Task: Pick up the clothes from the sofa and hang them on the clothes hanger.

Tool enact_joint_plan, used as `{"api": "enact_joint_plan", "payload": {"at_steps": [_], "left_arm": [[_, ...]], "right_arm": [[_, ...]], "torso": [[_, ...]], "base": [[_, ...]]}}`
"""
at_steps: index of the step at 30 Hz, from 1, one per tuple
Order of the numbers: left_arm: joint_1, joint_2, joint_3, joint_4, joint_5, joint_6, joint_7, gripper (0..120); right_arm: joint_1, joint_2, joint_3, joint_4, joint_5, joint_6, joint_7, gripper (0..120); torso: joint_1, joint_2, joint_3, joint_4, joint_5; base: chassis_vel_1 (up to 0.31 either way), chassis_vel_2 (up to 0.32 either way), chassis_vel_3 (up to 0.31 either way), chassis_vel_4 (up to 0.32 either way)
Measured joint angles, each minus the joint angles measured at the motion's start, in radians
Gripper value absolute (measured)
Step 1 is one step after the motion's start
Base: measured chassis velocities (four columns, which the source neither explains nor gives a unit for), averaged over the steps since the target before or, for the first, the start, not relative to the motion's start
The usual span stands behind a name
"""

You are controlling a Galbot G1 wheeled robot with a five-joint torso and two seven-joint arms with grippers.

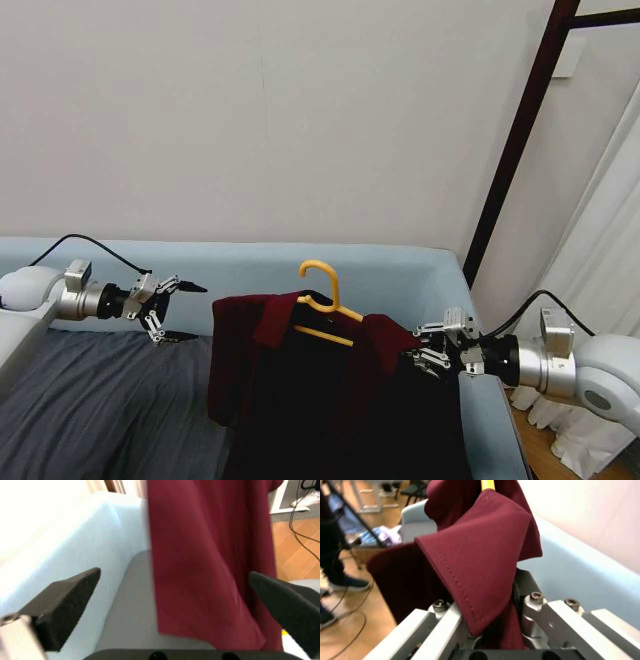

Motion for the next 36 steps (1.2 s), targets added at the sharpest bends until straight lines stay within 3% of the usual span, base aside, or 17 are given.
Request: {"api": "enact_joint_plan", "payload": {"at_steps": [6, 8, 17, 22, 23, 26, 36], "left_arm": [[0.095, 0.001, -0.038, -0.049, -0.033, -0.008, -0.010, 100], [0.119, -0.004, -0.058, -0.069, -0.037, -0.008, -0.014, 100], [0.165, -0.016, -0.104, -0.056, -0.020, -0.027, -0.004, 100], [0.241, -0.034, -0.147, -0.059, -0.003, -0.064, -0.002, 100], [0.241, -0.034, -0.147, -0.059, -0.003, -0.064, -0.002, 100], [0.278, -0.047, -0.165, -0.058, 0.003, -0.094, -0.001, 100], [0.292, -0.057, -0.170, -0.042, 0.003, -0.132, 0.000, 100]], "right_arm": [[-0.005, -0.060, 0.051, 0.055, 0.128, -0.003, 0.111, 8], [-0.011, -0.078, 0.071, 0.089, 0.184, -0.006, 0.175, 8], [-0.020, -0.124, 0.162, 0.173, 0.259, -0.045, 0.372, 8], [-0.008, -0.193, 0.247, 0.219, 0.368, -0.129, 0.624, 8], [-0.008, -0.193, 0.247, 0.219, 0.368, -0.129, 0.624, 8], [-0.001, -0.235, 0.302, 0.229, 0.450, -0.173, 0.815, 8], [0.004, -0.319, 0.452, 0.187, 0.643, -0.263, 1.077, 8]], "torso": [[0.000, 0.000, 0.000, 0.0000, -0.0010], [0.000, 0.000, 0.000, 0.0000, 0.0003], [0.000, 0.000, 0.000, 0.0000, 0.0002], [0.000, 0.000, 0.000, 0.0000, -0.0003], [0.000, 0.000, 0.000, 0.0000, -0.0003], [0.000, 0.000, 0.000, 0.0000, -0.0002], [0.000, 0.000, 0.000, -0.0001, 0.0000]], "base": [[0.000, 0.000, 0.000, 0.000], [0.000, 0.000, 0.000, 0.000], [0.000, 0.000, 0.000, 0.000], [0.000, 0.000, 0.000, 0.000], [0.000, 0.000, 0.000, 0.000], [0.000, 0.000, 0.000, 0.000], [0.000, 0.000, 0.000, 0.000]]}}
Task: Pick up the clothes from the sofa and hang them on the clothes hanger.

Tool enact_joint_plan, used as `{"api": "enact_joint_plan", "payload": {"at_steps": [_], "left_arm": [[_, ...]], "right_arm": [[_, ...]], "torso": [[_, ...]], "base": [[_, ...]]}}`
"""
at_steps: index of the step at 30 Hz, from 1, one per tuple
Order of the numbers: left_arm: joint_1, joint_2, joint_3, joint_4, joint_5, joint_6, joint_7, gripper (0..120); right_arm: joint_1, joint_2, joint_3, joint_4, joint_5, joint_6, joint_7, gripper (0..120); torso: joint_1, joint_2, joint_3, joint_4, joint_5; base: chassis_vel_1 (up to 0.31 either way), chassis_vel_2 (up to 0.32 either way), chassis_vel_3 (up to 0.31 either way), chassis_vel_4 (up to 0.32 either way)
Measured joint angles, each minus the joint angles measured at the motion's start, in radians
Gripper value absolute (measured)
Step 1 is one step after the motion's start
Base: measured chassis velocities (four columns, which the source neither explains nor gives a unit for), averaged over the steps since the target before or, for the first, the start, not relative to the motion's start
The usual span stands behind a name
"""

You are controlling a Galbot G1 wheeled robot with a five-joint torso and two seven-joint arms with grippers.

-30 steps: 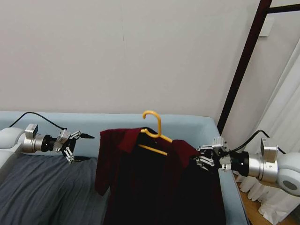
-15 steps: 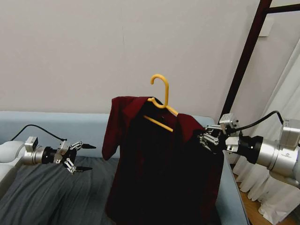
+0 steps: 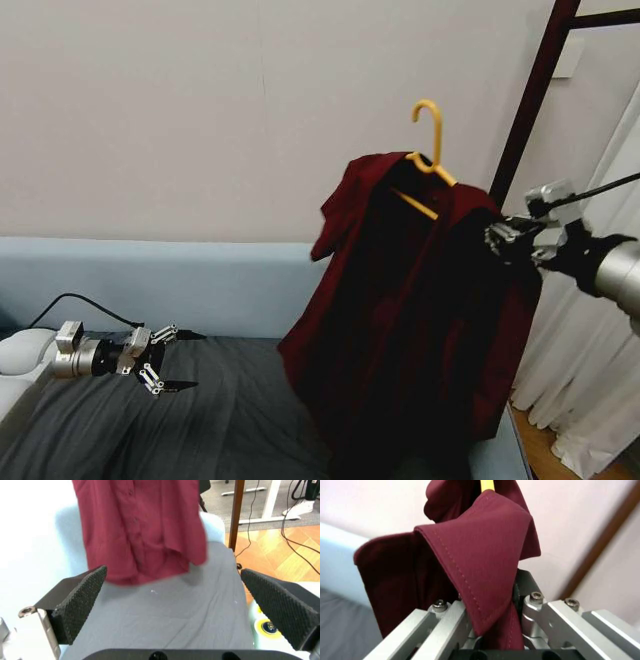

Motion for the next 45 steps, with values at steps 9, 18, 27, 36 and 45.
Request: {"api": "enact_joint_plan", "payload": {"at_steps": [9, 18, 27, 36, 45], "left_arm": [[-0.028, -0.003, 0.017, -0.005, -0.004, -0.007, 0.000, 100], [-0.066, -0.030, 0.063, -0.004, -0.001, -0.007, 0.000, 100], [-0.135, -0.070, 0.120, 0.042, 0.025, -0.005, 0.000, 100], [-0.171, -0.094, 0.138, 0.058, 0.056, 0.015, 0.000, 100], [-0.154, -0.090, 0.122, 0.040, 0.061, 0.029, 0.000, 100]], "right_arm": [[0.066, -0.065, 0.027, -0.086, 0.116, -0.028, 0.210, 8], [0.055, -0.052, -0.019, -0.247, 0.096, 0.014, 0.169, 8], [0.051, -0.019, -0.084, -0.377, -0.079, 0.084, 0.066, 8], [0.061, 0.044, -0.156, -0.526, -0.255, 0.113, -0.042, 8], [0.164, 0.170, -0.260, -0.585, -0.379, 0.123, -0.087, 8]], "torso": [[0.000, 0.000, 0.000, -0.0002, 0.0000], [0.000, 0.000, 0.000, -0.0002, 0.0001], [0.000, 0.000, 0.000, -0.0001, -0.0001], [0.000, 0.000, 0.000, 0.0002, 0.0000], [0.000, 0.000, 0.000, -0.0001, -0.0001]], "base": [[0.000, 0.000, 0.000, 0.000], [0.000, 0.000, 0.000, 0.000], [0.000, 0.000, 0.000, 0.000], [0.000, 0.000, 0.000, 0.000], [0.000, 0.000, 0.000, 0.000]]}}
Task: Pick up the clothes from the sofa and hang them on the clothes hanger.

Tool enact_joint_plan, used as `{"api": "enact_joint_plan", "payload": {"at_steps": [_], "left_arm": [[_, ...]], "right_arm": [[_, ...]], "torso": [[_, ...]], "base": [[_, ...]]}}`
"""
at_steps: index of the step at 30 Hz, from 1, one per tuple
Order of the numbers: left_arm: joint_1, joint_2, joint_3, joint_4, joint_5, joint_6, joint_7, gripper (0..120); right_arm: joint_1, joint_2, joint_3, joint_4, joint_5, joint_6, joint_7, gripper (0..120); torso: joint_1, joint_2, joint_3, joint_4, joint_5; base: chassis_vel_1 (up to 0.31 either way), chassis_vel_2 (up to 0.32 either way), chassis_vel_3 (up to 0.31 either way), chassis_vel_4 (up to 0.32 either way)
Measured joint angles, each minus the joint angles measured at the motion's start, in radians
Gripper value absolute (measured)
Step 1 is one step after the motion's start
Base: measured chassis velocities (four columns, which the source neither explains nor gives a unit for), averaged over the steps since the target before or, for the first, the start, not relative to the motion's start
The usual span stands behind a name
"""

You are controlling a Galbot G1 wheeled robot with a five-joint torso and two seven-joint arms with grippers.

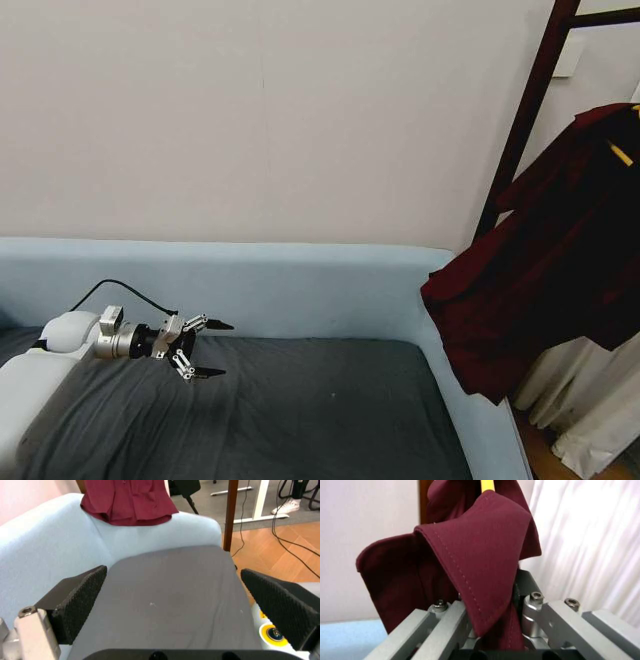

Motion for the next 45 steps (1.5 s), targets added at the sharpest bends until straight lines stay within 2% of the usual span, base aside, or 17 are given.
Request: {"api": "enact_joint_plan", "payload": {"at_steps": [3, 6, 7, 8, 11, 13, 15, 19, 24, 28, 34, 38, 45], "left_arm": [[0.009, 0.002, -0.006, -0.014, 0.000, 0.007, 0.000, 100], [0.025, 0.014, -0.015, -0.027, 0.000, 0.012, -0.001, 100], [0.025, 0.014, -0.015, -0.027, 0.000, 0.012, -0.001, 100], [0.030, 0.021, -0.018, -0.031, 0.000, 0.013, -0.001, 100], [0.040, 0.036, -0.028, -0.039, -0.003, 0.014, -0.001, 100], [0.042, 0.041, -0.031, -0.041, -0.006, 0.014, -0.001, 100], [0.050, 0.054, -0.040, -0.040, -0.015, 0.014, -0.001, 100], [0.060, 0.057, -0.048, -0.021, -0.019, 0.002, -0.001, 100], [0.064, 0.054, -0.049, -0.012, -0.020, -0.007, -0.001, 100], [0.064, 0.050, -0.049, -0.013, -0.021, -0.008, 0.000, 100], [0.058, 0.052, -0.049, -0.008, -0.024, -0.011, 0.000, 100], [0.056, 0.055, -0.049, -0.005, -0.030, -0.014, 0.000, 100], [0.069, 0.059, -0.058, -0.002, -0.032, -0.024, 0.000, 100]], "right_arm": [[0.031, 0.045, -0.036, -0.014, -0.054, 0.009, -0.030, 8], [0.181, 0.151, -0.204, -0.053, -0.106, -0.004, -0.043, 8], [0.181, 0.151, -0.204, -0.053, -0.106, -0.004, -0.043, 8], [0.272, 0.194, -0.271, -0.079, -0.127, -0.013, -0.043, 8], [0.458, 0.271, -0.395, -0.133, -0.183, -0.025, -0.033, 8], [0.496, 0.284, -0.421, -0.144, -0.185, -0.035, -0.027, 8], [0.573, 0.296, -0.484, -0.166, -0.184, -0.059, -0.019, 8], [0.642, 0.290, -0.542, -0.188, -0.180, -0.082, -0.017, 8], [0.755, 0.282, -0.620, -0.208, -0.131, -0.141, 0.009, 8], [0.913, 0.296, -0.724, -0.246, -0.028, -0.222, 0.070, 8], [1.015, 0.306, -0.814, -0.291, 0.007, -0.261, 0.091, 8], [1.119, 0.362, -0.906, -0.357, 0.023, -0.270, 0.112, 8], [1.222, 0.428, -0.977, -0.415, 0.012, -0.273, 0.132, 8]], "torso": [[0.000, 0.000, 0.000, -0.0002, -0.0003], [0.000, 0.000, 0.000, -0.0004, 0.0010], [0.000, 0.000, 0.000, -0.0004, 0.0010], [0.000, 0.000, 0.000, 0.0004, 0.0017], [0.000, 0.000, 0.000, 0.0011, -0.0019], [0.000, 0.000, 0.000, 0.0012, -0.0015], [0.000, 0.000, 0.000, 0.0006, 0.0004], [0.000, 0.000, 0.000, -0.0004, -0.0004], [0.000, 0.000, 0.000, 0.0000, -0.0002], [0.000, 0.000, 0.000, 0.0002, -0.0002], [0.000, 0.000, 0.000, -0.0002, 0.0002], [0.000, 0.000, 0.000, 0.0001, 0.0002], [0.000, 0.000, 0.000, 0.0003, -0.0004]], "base": [[0.000, 0.000, 0.000, 0.000], [0.000, 0.000, 0.000, 0.000], [0.000, 0.000, 0.000, 0.000], [0.000, 0.000, 0.000, 0.000], [0.000, 0.000, 0.000, 0.000], [0.000, 0.000, 0.000, 0.000], [0.000, 0.000, 0.000, 0.000], [0.000, 0.000, 0.000, 0.000], [0.000, 0.000, 0.000, 0.000], [0.000, 0.000, 0.000, 0.000], [0.000, 0.000, 0.000, 0.000], [0.000, 0.000, 0.000, 0.000], [0.000, 0.000, 0.000, 0.000]]}}
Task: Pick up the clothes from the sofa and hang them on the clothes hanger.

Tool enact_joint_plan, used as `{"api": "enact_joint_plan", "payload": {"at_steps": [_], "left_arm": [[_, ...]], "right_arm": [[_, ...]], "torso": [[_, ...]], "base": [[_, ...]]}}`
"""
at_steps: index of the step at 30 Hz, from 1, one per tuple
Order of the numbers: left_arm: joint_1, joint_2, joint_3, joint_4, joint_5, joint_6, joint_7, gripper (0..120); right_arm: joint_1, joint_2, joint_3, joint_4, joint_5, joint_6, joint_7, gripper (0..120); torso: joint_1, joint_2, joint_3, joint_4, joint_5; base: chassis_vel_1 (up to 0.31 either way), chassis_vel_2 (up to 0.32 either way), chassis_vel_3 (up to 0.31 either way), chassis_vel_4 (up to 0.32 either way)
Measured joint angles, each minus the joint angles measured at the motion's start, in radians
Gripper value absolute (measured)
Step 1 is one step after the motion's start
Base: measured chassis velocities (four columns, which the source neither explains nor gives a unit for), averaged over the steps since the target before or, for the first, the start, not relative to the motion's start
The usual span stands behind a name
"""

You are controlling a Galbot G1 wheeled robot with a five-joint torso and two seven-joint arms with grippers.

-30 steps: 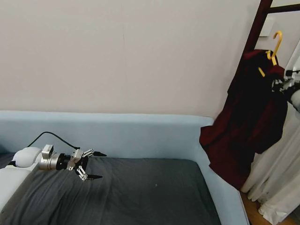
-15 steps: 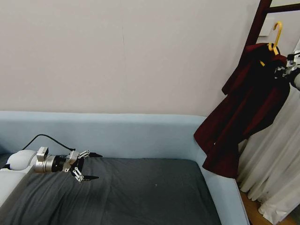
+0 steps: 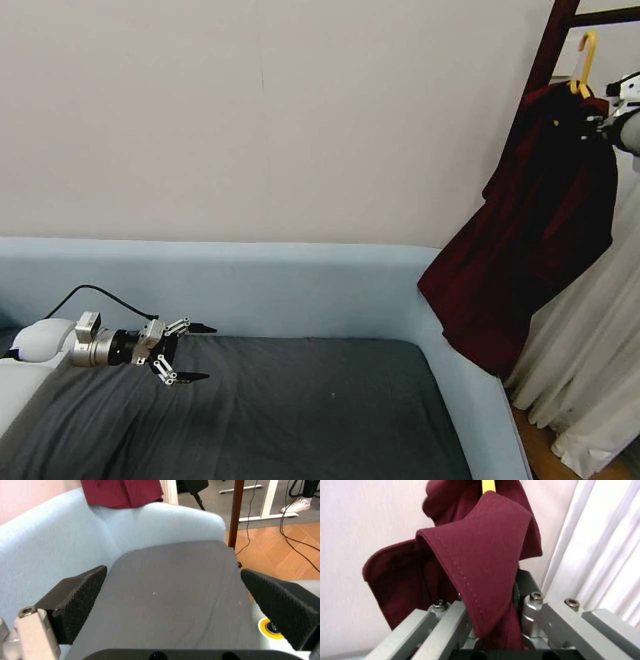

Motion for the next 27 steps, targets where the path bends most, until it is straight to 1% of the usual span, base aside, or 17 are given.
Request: {"api": "enact_joint_plan", "payload": {"at_steps": [7, 10, 14, 18, 22, 24, 27], "left_arm": [[0.004, 0.002, -0.004, 0.010, 0.000, -0.012, 0.000, 100], [0.003, -0.002, -0.004, 0.012, 0.000, -0.013, 0.000, 100], [0.002, -0.006, -0.003, 0.013, 0.001, -0.014, 0.000, 100], [0.000, -0.009, -0.001, 0.018, 0.005, -0.019, 0.000, 100], [-0.001, -0.009, -0.001, 0.026, 0.006, -0.023, 0.000, 100], [-0.001, -0.009, -0.001, 0.029, 0.006, -0.025, 0.000, 100], [0.000, -0.009, -0.003, 0.030, 0.005, -0.027, 0.000, 100]], "right_arm": [[0.054, 0.031, -0.037, -0.062, 0.010, -0.005, 0.049, 8], [0.077, 0.050, -0.044, -0.108, 0.032, 0.000, 0.069, 8], [0.081, 0.057, -0.046, -0.123, 0.038, 0.015, 0.069, 8], [0.082, 0.070, -0.041, -0.127, 0.037, 0.042, 0.069, 8], [0.098, 0.084, -0.047, -0.134, 0.037, 0.043, 0.080, 8], [0.119, 0.099, -0.064, -0.155, 0.043, 0.043, 0.085, 8], [0.135, 0.118, -0.073, -0.184, 0.050, 0.042, 0.090, 8]], "torso": [[0.000, 0.000, 0.000, -0.0003, 0.0004], [0.000, 0.000, 0.000, -0.0001, 0.0003], [0.000, 0.000, 0.000, 0.0000, 0.0002], [0.000, 0.000, 0.000, -0.0006, 0.0004], [0.000, 0.000, 0.000, -0.0005, 0.0006], [0.000, 0.000, 0.000, -0.0003, 0.0000], [0.000, 0.000, 0.000, -0.0002, 0.0003]], "base": [[0.000, 0.000, 0.000, 0.000], [0.000, 0.000, 0.000, 0.000], [0.000, 0.000, 0.000, 0.000], [0.000, 0.000, 0.000, 0.000], [0.000, 0.000, 0.000, 0.000], [0.000, 0.000, 0.000, 0.000], [0.000, 0.000, 0.000, 0.000]]}}
